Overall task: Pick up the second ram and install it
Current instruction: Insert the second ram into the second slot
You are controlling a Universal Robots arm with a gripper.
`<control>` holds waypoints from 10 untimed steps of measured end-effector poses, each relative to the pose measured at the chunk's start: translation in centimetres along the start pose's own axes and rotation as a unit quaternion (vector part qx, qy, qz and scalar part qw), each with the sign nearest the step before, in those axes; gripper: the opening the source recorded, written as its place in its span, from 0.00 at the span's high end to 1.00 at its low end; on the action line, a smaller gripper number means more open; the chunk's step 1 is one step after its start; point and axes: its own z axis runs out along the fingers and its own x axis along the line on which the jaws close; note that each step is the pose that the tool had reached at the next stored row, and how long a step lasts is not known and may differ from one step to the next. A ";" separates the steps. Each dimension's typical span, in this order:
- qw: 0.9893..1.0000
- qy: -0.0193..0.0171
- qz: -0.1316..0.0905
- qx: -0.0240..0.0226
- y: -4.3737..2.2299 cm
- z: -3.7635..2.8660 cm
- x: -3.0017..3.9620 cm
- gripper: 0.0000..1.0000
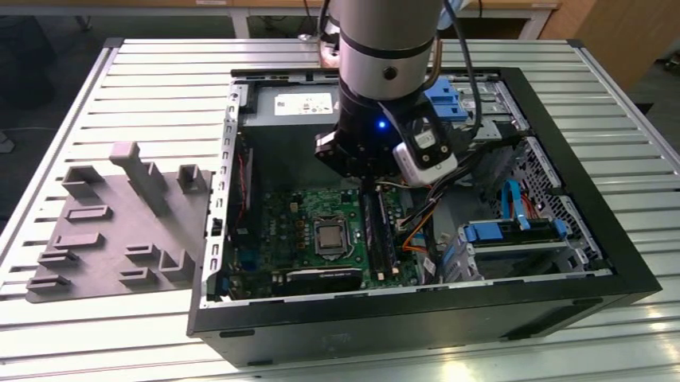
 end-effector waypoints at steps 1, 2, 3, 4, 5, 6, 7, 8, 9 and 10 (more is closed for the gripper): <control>1.000 0.000 0.001 0.000 0.02 0.07 0.00 0.89; 1.000 0.000 0.001 0.000 0.05 0.12 0.01 0.89; 1.000 0.000 0.002 0.000 0.06 0.15 0.01 0.89; 1.000 0.000 0.002 0.000 0.08 0.17 0.01 0.89; 1.000 0.000 0.002 0.000 0.09 0.18 0.02 0.89; 1.000 0.000 0.002 0.000 0.10 0.19 0.02 0.89; 1.000 0.000 0.002 0.000 0.11 0.22 0.02 0.89; 1.000 0.000 0.003 0.000 0.13 0.27 0.02 0.89; 1.000 0.000 0.003 0.000 0.14 0.33 0.02 0.89; 1.000 0.000 0.003 0.000 0.16 0.41 0.03 0.89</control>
